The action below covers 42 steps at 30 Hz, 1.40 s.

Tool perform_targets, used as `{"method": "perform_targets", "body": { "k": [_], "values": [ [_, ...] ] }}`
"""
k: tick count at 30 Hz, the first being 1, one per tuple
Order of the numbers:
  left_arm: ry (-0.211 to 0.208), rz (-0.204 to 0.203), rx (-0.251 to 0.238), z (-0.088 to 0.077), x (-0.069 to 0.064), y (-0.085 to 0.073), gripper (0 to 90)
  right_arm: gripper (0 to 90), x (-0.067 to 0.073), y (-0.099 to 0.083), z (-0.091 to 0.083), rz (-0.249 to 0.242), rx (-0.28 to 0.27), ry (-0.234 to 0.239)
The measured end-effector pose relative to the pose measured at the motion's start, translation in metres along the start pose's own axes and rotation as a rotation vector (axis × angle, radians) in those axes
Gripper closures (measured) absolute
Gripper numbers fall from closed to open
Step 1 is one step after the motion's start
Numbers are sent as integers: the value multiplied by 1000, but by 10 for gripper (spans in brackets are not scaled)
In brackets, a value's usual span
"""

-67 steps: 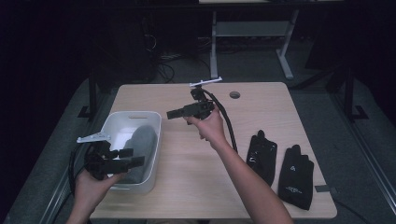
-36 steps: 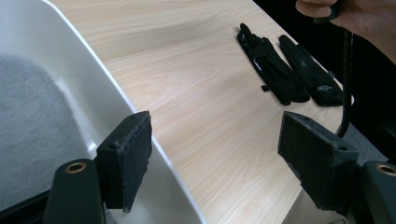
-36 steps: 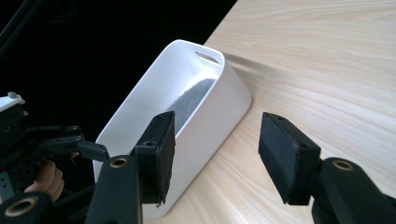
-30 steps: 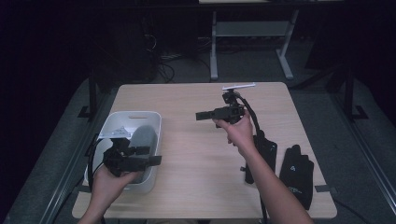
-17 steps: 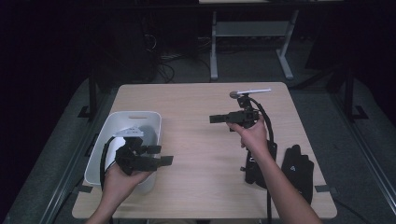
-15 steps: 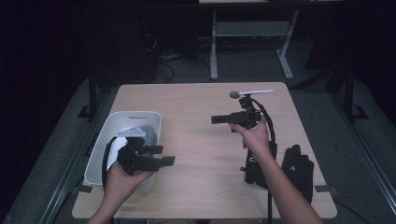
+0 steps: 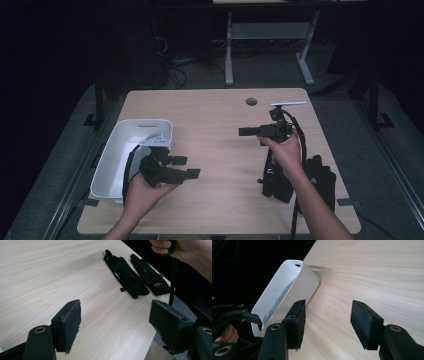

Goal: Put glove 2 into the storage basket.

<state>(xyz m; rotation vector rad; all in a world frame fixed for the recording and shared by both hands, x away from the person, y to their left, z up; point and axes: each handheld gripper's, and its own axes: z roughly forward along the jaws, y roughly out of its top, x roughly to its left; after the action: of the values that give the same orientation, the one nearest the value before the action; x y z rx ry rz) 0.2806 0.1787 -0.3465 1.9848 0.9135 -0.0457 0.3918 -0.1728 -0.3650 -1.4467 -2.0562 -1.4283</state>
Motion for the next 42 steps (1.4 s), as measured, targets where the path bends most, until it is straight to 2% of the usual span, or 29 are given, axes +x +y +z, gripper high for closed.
{"method": "perform_targets", "body": {
  "k": [14,20,29,42],
  "values": [
    [-29,33,24,22,-10,6,254,449,-18,-18,-26,26,-5,-31],
    [-36,40,45,34,-16,8,248,449,-27,-28,-38,44,-19,-27],
    [-55,46,59,50,-25,10,245,449,-37,-41,-56,61,-29,-51],
    [-78,76,78,73,-38,12,233,449,-53,-63,-77,85,-42,-83]
  ]
}}
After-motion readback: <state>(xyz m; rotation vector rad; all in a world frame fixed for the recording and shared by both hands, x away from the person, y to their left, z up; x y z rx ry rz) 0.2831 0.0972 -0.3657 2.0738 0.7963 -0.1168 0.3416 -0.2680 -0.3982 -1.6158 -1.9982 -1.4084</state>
